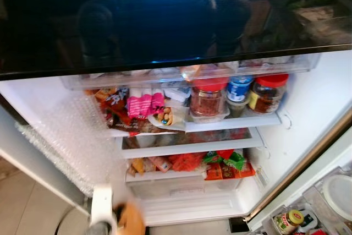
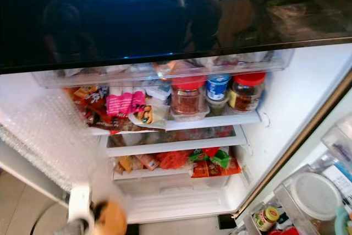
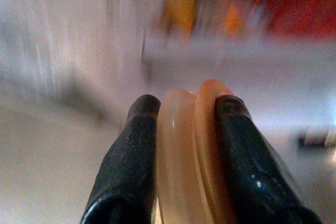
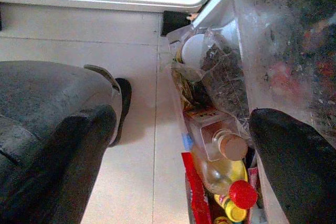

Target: Restocking fridge

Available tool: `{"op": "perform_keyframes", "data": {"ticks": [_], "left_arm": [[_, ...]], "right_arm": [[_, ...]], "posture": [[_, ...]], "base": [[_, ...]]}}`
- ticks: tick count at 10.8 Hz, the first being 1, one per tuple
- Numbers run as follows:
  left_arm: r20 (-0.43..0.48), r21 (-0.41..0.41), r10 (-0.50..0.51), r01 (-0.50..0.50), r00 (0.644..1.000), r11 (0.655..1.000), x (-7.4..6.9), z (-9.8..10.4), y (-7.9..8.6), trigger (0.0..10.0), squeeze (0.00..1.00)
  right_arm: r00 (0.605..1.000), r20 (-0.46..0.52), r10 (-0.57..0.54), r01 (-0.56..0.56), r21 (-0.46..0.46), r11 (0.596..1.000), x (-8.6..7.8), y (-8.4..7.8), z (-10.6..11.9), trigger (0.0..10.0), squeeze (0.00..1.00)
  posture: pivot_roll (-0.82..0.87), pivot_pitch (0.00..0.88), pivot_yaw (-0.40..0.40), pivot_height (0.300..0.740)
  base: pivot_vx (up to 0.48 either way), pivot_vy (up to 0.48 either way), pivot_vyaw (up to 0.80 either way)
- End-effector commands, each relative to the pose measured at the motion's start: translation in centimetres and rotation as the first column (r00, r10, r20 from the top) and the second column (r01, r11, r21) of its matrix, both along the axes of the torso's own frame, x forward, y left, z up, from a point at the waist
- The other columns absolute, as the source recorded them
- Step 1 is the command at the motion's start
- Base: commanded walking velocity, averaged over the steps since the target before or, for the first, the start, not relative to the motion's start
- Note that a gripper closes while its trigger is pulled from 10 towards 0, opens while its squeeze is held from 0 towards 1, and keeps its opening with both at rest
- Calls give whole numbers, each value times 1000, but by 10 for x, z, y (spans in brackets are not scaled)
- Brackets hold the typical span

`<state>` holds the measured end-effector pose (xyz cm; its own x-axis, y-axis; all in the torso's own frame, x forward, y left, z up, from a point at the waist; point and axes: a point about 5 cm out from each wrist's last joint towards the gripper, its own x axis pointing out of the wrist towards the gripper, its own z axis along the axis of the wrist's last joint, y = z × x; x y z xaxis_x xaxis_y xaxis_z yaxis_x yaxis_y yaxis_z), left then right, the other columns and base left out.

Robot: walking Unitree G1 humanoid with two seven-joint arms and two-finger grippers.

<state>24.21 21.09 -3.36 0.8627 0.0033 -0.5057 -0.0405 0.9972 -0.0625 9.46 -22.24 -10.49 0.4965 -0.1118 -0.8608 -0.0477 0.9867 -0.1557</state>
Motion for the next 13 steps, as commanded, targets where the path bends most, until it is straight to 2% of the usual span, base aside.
{"op": "perform_keyframes", "data": {"ticks": [1,2,3,4,5,6,7,8,9,10,13], "left_arm": [[117,-34,-5,9,993,999,14,17,1,10000,0],[148,-65,18,-8,989,998,15,20,2,10000,0],[187,-164,40,-9,982,986,17,26,0,10000,0],[210,-316,52,17,976,949,15,33,-7,10000,0],[205,-396,57,29,977,918,13,35,-12,10000,0],[197,-548,83,40,977,835,8,39,-18,10000,0],[188,-618,96,42,977,785,4,42,-19,10000,0],[180,-629,92,43,979,777,2,46,-19,10000,0],[227,-694,17,149,974,705,-13,55,-30,10000,0],[255,-695,-5,187,967,694,-11,62,-32,10000,0],[273,-696,-10,205,962,688,-5,77,-28,10000,0]], "right_arm": [[1000,-15,4,-4,19,1000,-2,6,-2,10000,0],[1000,-16,6,-5,17,1000,-2,6,-2,10000,0],[1000,-19,10,-10,15,1000,-2,6,-2,10000,0],[1000,-22,15,-14,14,1000,-2,5,-2,10000,0],[1000,-24,17,-17,15,1000,-2,5,-2,10000,0],[999,-27,23,-22,15,1000,-3,4,-2,10000,0],[999,-27,24,-24,15,1000,-3,4,-2,10000,0],[999,-28,24,-24,15,1000,-3,4,-2,10000,0],[999,-23,25,-25,14,1000,-3,3,-2,10000,0],[999,-23,33,-32,10,999,-1,3,-1,10000,0],[992,-46,115,-116,-28,993,-1,2,-1,10000,0]], "posture": [[-57,24,44,740],[-56,19,43,740],[-53,16,41,740],[-48,12,39,740],[-41,12,36,740],[-39,13,35,740],[-39,13,35,740],[-39,13,35,740],[-38,26,24,740],[-33,26,23,740],[-32,28,31,740]], "base": [[0,0,0],[0,0,0],[0,0,0],[0,0,0],[0,0,0],[0,0,0],[0,0,0],[0,0,0],[0,0,0],[0,0,0],[0,0,0]]}}
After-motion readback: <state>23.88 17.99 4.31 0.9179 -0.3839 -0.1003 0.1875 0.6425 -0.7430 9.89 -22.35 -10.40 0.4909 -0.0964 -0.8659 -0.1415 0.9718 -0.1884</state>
